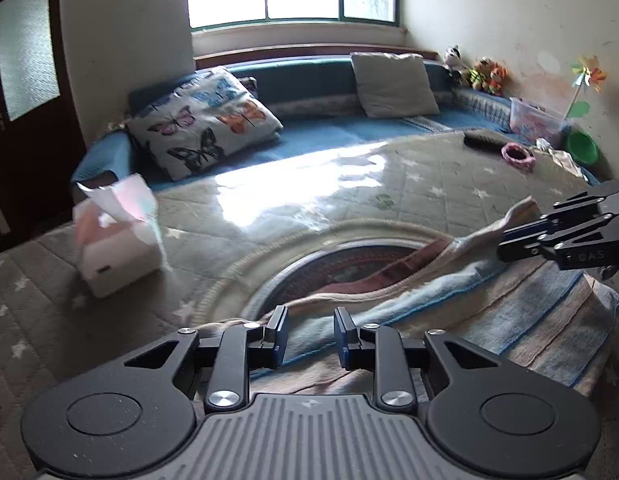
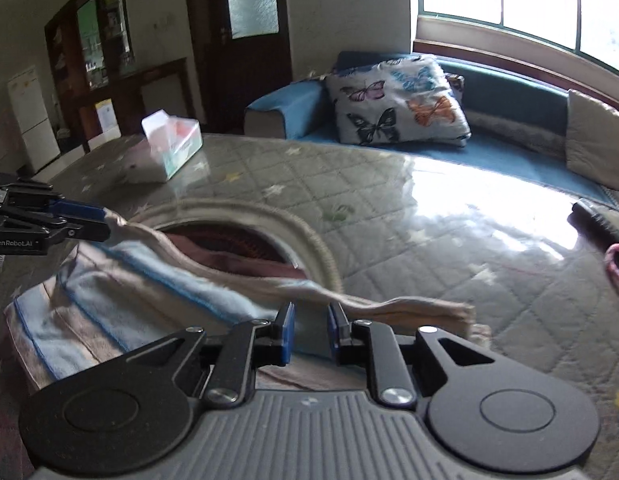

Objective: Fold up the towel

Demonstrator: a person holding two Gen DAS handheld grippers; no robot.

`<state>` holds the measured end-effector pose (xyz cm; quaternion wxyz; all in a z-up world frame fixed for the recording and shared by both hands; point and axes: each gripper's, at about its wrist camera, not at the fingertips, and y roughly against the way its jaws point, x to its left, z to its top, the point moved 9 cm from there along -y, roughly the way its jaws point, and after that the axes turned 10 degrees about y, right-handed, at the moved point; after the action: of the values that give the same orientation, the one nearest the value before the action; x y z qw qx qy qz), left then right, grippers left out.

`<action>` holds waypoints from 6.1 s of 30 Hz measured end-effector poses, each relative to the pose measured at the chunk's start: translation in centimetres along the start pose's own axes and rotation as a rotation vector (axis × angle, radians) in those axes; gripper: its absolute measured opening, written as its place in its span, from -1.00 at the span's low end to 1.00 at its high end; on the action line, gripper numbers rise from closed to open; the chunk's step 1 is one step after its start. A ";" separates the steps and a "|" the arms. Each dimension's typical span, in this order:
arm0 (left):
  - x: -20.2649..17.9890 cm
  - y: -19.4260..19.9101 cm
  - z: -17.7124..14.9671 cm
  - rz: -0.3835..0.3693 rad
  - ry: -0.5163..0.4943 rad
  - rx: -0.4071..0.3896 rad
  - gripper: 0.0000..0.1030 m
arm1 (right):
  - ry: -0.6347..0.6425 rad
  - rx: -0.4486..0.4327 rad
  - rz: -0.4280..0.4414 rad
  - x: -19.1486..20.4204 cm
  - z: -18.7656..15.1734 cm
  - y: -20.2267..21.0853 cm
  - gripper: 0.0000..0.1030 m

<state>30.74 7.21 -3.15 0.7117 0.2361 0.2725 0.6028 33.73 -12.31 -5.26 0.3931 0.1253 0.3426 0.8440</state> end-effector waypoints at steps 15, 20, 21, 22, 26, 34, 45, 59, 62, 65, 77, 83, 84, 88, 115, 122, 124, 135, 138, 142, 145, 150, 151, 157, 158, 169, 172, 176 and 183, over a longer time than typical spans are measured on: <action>4.6 -2.2 0.6 0.094 0.196 0.002 -0.49 | -0.183 -0.018 -0.110 -5.4 -0.6 -1.6 -0.36; 0.0 -2.0 1.0 -0.020 0.134 0.013 -0.48 | -0.124 -0.003 -0.085 -4.0 -1.1 -0.9 -0.36; -0.7 -2.3 0.8 -0.034 0.124 0.021 -0.48 | -0.131 -0.001 -0.090 -4.0 -1.3 -0.8 -0.36; -1.4 -2.6 0.7 -0.049 0.114 0.030 -0.48 | -0.138 -0.001 -0.098 -4.1 -1.5 -0.7 -0.36; -1.9 -4.5 0.0 -0.029 0.083 0.052 -0.48 | -0.158 -0.039 -0.164 -5.4 -1.6 0.8 -0.36; -0.8 -5.3 -0.1 -0.002 0.112 0.052 -0.55 | -0.192 0.000 -0.244 -8.4 -2.9 0.3 -0.30; -0.7 -4.9 0.6 0.040 0.110 0.012 -0.56 | -0.157 -0.111 -0.212 -7.4 -0.3 2.1 -0.85; -3.8 -4.5 1.3 -0.034 0.075 0.004 -0.55 | -0.101 -0.047 -0.128 -4.7 0.1 -0.1 -0.62; -3.7 -5.8 0.9 -0.038 0.095 0.035 -0.55 | -0.081 -0.021 -0.056 -2.5 0.7 -2.2 -0.62; -3.2 -6.8 0.5 -0.030 0.108 0.056 -0.55 | -0.062 0.009 -0.025 -1.0 0.9 -4.3 -0.62; -1.9 -3.1 0.2 0.005 0.146 -0.026 0.39 | -0.020 -0.020 -0.064 0.8 2.2 -4.5 -0.22; 0.0 -0.2 -0.6 0.069 0.169 -0.080 0.58 | 0.045 -0.025 -0.053 3.3 1.6 -3.3 -0.08; 0.5 0.2 -0.9 0.086 0.175 -0.086 0.59 | 0.047 -0.025 -0.049 3.7 1.6 -3.3 -0.04; 2.6 1.1 -1.8 0.156 0.200 -0.098 0.69 | 0.022 -0.020 -0.031 4.6 1.9 -4.2 -0.01; 12.4 0.6 -3.1 0.356 0.335 -0.063 0.78 | 0.068 -0.034 0.060 12.5 4.9 -8.1 0.09; 12.7 0.6 -3.3 0.360 0.334 -0.061 0.78 | 0.107 -0.055 0.066 13.7 5.1 -7.2 0.11; 12.8 0.6 -3.4 0.361 0.335 -0.059 0.79 | 0.137 -0.040 0.083 14.7 4.7 -7.4 0.11; 13.0 0.6 -3.4 0.363 0.339 -0.047 0.82 | 0.331 -0.088 0.079 20.1 3.8 -6.6 0.12; 13.0 0.6 -3.3 0.363 0.333 -0.045 0.82 | 0.389 -0.116 0.092 21.6 3.6 -5.9 0.12; 13.0 0.6 -3.3 0.366 0.327 -0.043 0.83 | 0.434 -0.132 0.141 23.8 3.1 -4.8 0.11; 13.0 0.5 -3.3 0.366 0.327 -0.042 0.84 | 0.473 -0.159 0.151 25.3 2.9 -4.0 0.11; 13.2 0.4 -3.4 0.371 0.335 -0.039 0.88 | 0.486 -0.171 0.197 27.0 2.5 -3.0 0.11; 13.2 0.4 -3.4 0.372 0.337 -0.039 0.88 | 0.490 -0.167 0.210 27.2 2.3 -2.9 0.11; 12.8 1.0 -3.2 0.379 0.345 -0.047 0.86 | 0.452 -0.151 0.261 27.2 2.0 -1.6 0.11; 12.6 1.3 -3.1 0.377 0.344 -0.053 0.86 | 0.438 -0.148 0.264 26.9 2.0 -1.2 0.12; 6.2 4.6 -3.4 0.319 0.257 -0.116 0.86 | 0.345 -0.097 0.095 19.6 0.2 0.6 0.12; 4.7 4.3 -4.3 0.323 0.219 -0.111 0.86 | 0.296 -0.084 0.049 17.1 -0.6 0.8 0.12; 3.8 3.6 -5.5 0.343 0.184 -0.087 0.86 | 0.216 -0.063 0.007 14.0 -1.8 1.5 0.12; 4.5 2.7 -6.8 0.384 0.177 -0.057 0.87 | 0.052 -0.040 -0.093 7.9 -4.6 3.2 0.12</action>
<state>24.74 12.13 -6.86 0.5634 0.2097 0.2665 0.7534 24.42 -10.06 -6.95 0.4252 0.0794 0.3410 0.8346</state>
